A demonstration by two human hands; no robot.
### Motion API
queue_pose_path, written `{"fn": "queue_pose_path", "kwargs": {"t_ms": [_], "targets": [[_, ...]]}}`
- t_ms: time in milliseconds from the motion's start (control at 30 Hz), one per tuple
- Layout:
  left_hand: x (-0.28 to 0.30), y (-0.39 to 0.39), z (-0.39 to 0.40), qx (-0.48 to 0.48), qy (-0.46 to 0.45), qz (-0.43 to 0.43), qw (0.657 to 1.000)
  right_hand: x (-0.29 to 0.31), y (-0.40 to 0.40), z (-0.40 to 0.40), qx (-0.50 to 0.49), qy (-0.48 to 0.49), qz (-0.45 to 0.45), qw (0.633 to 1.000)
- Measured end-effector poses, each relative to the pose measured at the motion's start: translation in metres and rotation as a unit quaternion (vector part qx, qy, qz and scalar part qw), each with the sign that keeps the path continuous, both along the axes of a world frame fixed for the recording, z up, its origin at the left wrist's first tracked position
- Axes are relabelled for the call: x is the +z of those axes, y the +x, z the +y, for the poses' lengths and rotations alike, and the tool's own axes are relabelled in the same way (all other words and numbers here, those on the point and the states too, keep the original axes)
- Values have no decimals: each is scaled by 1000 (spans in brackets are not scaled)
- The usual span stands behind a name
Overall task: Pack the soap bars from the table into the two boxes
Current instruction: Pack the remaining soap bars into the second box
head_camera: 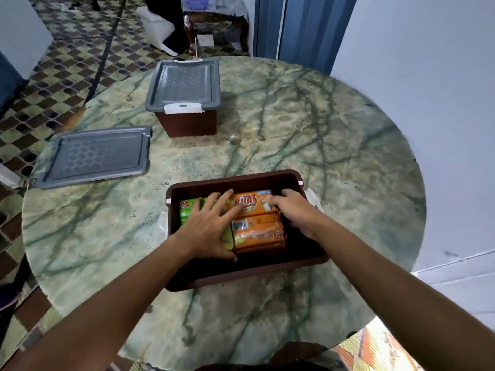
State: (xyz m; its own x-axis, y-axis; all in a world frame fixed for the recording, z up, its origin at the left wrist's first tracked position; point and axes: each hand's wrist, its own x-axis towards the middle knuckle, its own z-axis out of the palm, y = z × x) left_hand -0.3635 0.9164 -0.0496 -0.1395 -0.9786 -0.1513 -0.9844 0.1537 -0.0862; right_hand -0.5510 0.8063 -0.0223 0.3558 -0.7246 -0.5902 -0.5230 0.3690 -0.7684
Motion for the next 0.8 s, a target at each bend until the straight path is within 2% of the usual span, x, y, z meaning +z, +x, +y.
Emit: {"fn": "queue_pose_path", "kwargs": {"t_ms": [67,133,300,467,600,700,800], "targets": [[-6,5,1,-18,-15,-6,1000,-5,-8,3,-36,109,11,993],[-12,9,1,-26,-26,-3,999,-9,-10,5,-45,168,21,985],[-24,10,0,-19,-3,27,999,1,-4,8,-60,184,51,980],[-25,10,1,-10,10,43,999,-6,13,15,-129,175,-50,975],[-27,7,1,-19,-19,45,999,-9,2,14,-140,164,-42,976],[-28,7,1,-24,-35,28,999,-2,-9,14,-110,166,-22,980],[-26,-3,1,-15,-46,15,999,-1,-4,16,-130,213,-64,966]]}}
